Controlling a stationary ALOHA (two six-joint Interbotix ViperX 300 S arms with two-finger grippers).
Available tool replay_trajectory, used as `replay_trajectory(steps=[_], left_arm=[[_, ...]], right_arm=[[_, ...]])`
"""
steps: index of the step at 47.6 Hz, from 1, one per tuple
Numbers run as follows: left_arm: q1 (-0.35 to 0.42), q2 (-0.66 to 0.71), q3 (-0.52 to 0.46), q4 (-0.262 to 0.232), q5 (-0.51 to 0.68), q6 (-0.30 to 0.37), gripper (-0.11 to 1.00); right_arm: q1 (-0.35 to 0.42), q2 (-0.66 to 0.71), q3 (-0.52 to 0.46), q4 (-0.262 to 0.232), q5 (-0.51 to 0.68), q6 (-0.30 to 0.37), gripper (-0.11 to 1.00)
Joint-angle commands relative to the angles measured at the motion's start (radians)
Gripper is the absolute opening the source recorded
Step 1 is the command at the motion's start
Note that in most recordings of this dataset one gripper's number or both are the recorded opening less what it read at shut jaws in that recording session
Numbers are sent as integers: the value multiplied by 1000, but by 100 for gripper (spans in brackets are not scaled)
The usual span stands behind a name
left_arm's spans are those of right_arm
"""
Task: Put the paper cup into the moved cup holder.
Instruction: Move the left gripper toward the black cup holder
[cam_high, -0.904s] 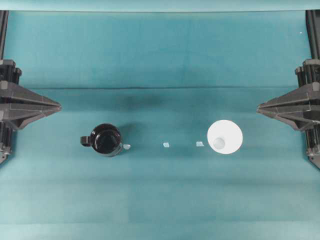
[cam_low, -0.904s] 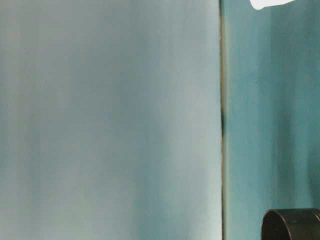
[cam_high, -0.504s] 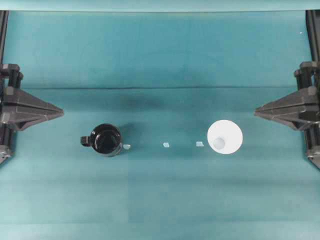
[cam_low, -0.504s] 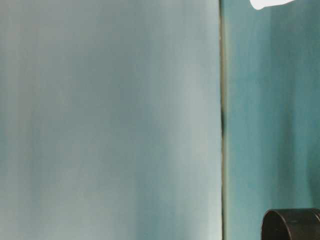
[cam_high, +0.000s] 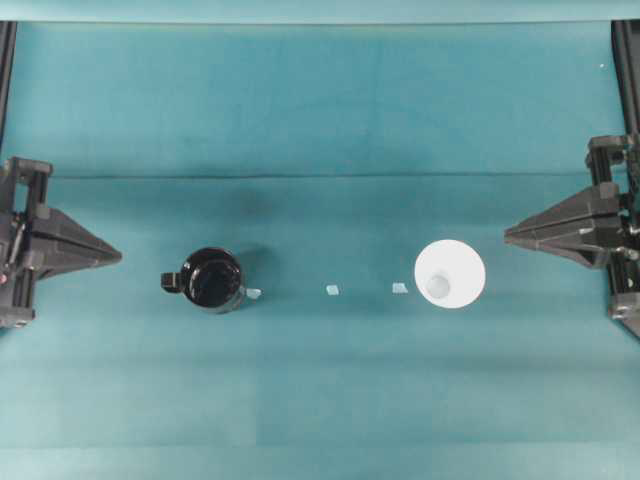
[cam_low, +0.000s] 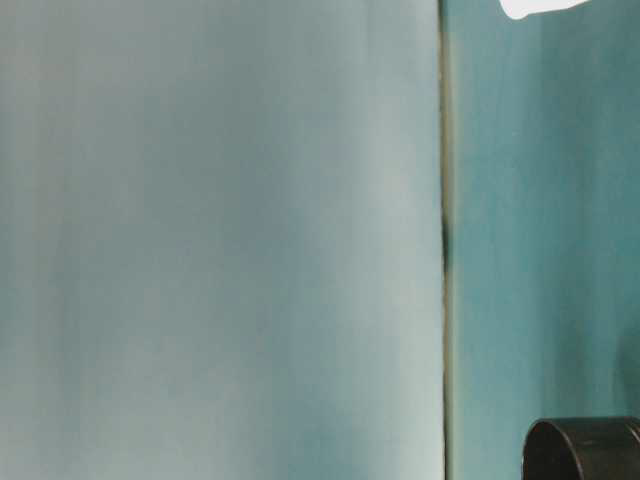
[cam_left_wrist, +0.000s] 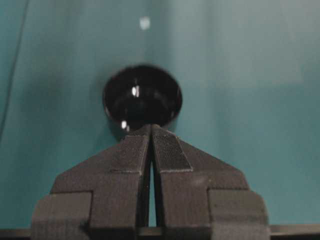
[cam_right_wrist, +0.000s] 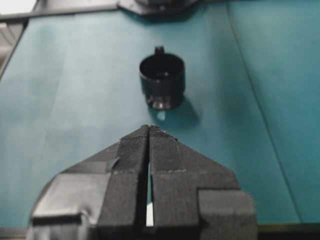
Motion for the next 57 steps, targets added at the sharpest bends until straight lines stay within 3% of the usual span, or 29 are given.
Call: replay_trajectory(steps=[1, 17, 37, 57], left_arm=[[-2, 18, 0, 2, 0, 0, 0], [-2, 146, 63, 2, -41, -35, 0], [6, 298, 143, 2, -287, -114, 0], [6, 370, 150, 2, -347, -115, 0]], right_arm=[[2, 3, -25, 3, 3, 9, 3], [2, 8, -23, 3, 35, 9, 3], [-5, 11, -23, 3, 49, 11, 3], [-6, 11, -21, 3, 61, 11, 3]])
